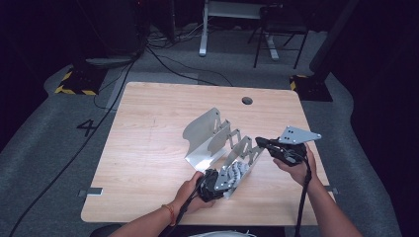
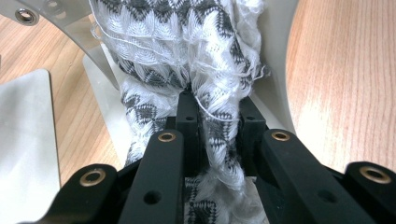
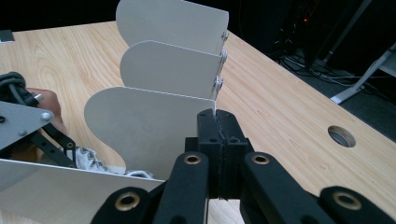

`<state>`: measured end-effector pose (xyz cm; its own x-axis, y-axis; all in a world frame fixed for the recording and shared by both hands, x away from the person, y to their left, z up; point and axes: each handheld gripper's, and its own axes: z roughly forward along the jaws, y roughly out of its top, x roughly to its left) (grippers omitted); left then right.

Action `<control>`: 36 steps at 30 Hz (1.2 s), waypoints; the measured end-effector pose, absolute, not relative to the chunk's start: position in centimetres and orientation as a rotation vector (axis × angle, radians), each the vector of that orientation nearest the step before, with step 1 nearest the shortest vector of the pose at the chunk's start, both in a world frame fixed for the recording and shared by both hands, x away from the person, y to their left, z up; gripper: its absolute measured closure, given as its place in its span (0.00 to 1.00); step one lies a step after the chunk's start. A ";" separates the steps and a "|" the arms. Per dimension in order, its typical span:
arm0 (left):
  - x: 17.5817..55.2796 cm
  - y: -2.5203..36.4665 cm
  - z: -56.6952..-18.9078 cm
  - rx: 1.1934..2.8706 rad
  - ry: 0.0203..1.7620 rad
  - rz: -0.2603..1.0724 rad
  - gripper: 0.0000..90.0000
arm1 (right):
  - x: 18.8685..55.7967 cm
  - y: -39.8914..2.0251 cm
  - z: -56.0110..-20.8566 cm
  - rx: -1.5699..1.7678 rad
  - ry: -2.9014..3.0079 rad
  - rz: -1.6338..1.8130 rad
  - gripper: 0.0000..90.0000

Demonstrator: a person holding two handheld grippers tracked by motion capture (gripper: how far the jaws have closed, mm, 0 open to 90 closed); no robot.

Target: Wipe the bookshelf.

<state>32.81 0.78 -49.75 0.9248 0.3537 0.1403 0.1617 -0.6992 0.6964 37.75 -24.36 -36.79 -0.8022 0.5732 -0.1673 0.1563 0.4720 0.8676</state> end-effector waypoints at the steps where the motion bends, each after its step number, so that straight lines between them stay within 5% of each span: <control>1: 32.9 0.7 -49.7 2.361 0.359 0.346 0.85 | 37.7 -24.3 -36.8 0.606 2.284 1.279 1.00; 20: 35.1 -1.8 -49.9 2.289 0.422 0.368 0.84 | 37.7 -24.4 -36.9 0.608 2.275 1.290 1.00; 36: 33.6 -0.1 -43.7 2.034 0.309 0.417 0.85 | 37.7 -24.4 -36.9 0.604 2.274 1.284 1.00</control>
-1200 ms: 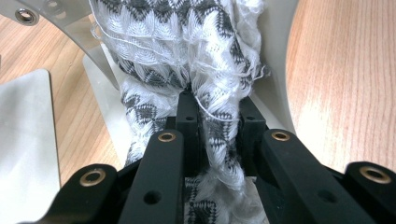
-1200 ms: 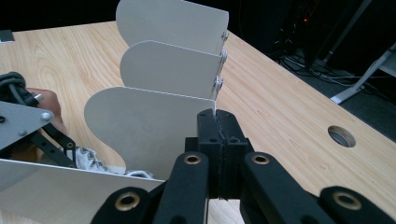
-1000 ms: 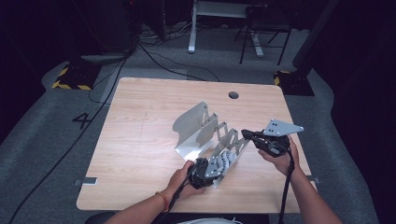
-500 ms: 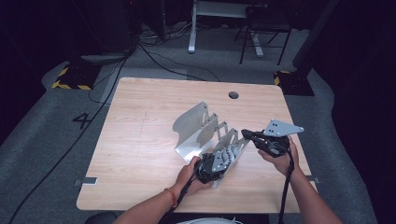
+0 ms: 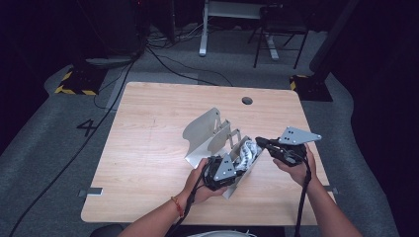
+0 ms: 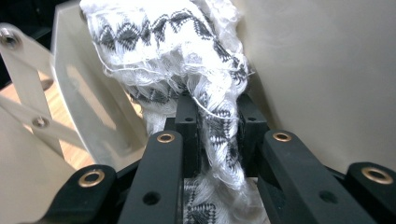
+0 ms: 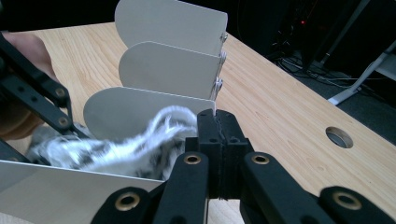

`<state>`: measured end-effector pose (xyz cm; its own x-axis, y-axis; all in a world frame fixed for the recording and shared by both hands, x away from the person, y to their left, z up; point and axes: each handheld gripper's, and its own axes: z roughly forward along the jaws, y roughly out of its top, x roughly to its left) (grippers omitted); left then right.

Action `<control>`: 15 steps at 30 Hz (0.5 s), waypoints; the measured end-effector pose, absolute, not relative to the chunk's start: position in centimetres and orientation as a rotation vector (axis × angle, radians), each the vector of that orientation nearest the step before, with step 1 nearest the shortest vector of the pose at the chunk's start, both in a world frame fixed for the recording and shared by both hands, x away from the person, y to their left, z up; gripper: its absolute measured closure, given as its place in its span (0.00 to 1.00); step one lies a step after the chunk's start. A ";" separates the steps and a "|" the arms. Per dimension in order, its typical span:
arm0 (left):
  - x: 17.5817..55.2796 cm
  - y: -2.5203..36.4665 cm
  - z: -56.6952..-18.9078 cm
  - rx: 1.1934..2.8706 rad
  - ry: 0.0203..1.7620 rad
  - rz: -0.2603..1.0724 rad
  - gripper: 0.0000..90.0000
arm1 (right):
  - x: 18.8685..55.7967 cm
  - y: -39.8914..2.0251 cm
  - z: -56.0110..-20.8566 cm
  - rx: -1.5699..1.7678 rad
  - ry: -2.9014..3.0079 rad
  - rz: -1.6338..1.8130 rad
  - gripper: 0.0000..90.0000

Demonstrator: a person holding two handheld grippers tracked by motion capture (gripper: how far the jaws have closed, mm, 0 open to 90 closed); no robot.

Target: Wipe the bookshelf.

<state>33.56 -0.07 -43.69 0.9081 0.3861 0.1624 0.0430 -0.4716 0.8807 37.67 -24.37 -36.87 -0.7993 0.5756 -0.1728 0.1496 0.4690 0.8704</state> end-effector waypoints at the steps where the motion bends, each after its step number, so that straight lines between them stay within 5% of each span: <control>1: 33.6 0.0 -43.7 2.025 0.307 0.416 0.84 | 37.7 -24.4 -36.9 0.605 2.275 1.285 1.00; 15: 33.7 -0.4 -47.9 2.236 0.249 0.343 0.85 | 37.7 -24.4 -36.9 0.608 2.276 1.289 1.00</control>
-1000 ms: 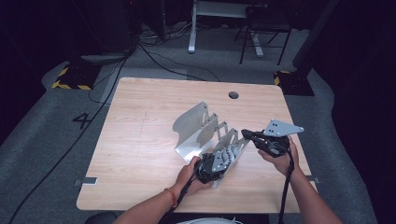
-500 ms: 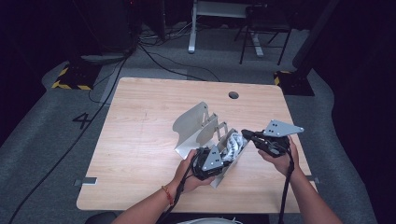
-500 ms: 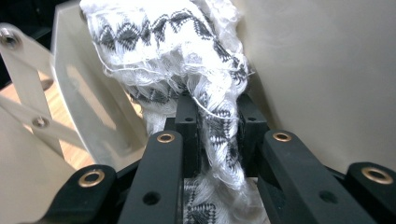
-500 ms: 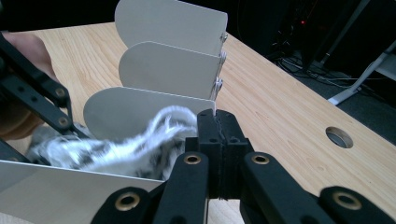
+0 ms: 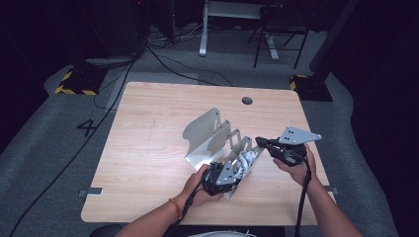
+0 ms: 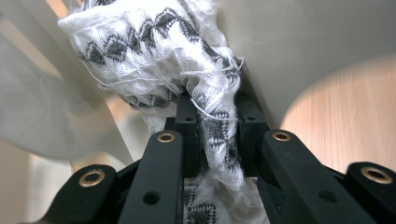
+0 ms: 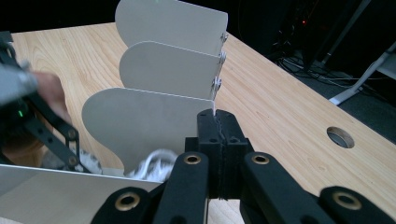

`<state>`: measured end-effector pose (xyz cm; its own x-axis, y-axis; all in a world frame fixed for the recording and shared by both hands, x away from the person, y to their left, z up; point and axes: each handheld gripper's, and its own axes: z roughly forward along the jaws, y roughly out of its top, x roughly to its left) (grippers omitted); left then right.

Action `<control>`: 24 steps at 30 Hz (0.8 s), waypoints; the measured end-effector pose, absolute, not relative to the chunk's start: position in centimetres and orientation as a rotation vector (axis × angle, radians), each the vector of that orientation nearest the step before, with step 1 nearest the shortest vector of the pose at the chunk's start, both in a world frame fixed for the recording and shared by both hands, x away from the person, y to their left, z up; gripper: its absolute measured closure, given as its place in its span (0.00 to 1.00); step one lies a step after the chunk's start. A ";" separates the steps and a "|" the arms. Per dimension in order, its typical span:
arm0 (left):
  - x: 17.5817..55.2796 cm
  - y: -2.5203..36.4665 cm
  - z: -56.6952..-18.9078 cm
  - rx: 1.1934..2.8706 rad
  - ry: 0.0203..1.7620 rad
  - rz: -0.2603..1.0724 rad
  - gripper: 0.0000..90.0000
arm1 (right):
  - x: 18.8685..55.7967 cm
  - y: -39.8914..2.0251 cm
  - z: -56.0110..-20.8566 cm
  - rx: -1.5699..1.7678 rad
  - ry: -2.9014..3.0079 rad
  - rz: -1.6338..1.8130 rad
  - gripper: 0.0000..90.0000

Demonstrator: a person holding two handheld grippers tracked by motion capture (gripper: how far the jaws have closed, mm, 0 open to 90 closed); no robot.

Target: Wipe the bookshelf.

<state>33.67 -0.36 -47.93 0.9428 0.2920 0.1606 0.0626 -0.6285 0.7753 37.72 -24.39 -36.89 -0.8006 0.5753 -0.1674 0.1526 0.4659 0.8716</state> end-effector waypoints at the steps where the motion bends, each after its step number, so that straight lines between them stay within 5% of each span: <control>1: 33.7 -0.3 -48.3 2.256 0.246 0.339 0.85 | 37.7 -24.4 -36.9 0.608 2.276 1.289 1.00; 11: 32.7 1.9 -49.7 2.350 0.218 0.276 0.85 | 37.7 -24.4 -36.8 0.605 2.280 1.282 1.00; 24: 34.1 3.6 -50.2 2.317 0.286 0.351 0.85 | 37.5 -24.4 -36.6 0.588 2.293 1.237 1.00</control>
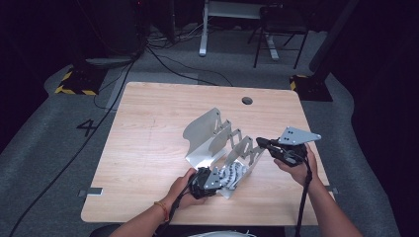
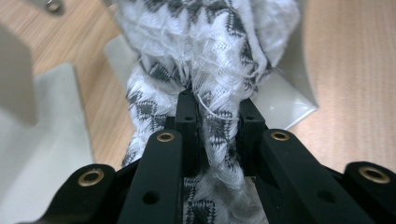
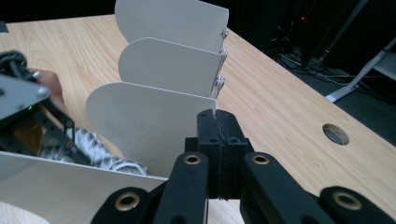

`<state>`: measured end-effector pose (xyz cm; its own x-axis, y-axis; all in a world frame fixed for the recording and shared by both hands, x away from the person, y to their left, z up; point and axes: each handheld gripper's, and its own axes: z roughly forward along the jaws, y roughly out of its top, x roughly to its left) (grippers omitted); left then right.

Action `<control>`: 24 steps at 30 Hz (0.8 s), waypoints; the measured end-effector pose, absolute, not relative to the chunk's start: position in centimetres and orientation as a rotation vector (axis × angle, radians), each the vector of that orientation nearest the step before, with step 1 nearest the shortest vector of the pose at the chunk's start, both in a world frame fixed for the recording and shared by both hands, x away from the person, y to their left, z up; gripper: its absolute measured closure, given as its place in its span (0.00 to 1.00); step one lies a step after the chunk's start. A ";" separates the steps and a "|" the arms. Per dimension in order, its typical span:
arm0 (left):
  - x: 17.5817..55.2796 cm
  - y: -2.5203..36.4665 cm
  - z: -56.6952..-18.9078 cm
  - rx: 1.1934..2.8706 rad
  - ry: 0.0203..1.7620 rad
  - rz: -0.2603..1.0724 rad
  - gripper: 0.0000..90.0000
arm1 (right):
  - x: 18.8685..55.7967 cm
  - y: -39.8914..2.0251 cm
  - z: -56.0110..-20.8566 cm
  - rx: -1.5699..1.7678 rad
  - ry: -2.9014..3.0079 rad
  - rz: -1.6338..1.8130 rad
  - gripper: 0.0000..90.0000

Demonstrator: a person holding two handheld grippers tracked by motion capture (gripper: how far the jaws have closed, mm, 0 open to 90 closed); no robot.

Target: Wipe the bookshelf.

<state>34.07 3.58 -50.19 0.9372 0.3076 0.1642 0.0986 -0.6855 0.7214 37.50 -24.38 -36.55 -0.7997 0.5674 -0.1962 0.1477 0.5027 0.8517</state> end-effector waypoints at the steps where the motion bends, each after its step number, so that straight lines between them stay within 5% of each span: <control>1: 34.2 3.7 -50.2 2.318 0.286 0.355 0.85 | 37.4 -24.4 -36.5 0.588 2.298 1.233 1.00; 24: 37.5 6.7 -50.2 2.316 0.382 0.383 0.86 | 35.5 -25.2 -35.3 0.633 2.397 1.239 0.96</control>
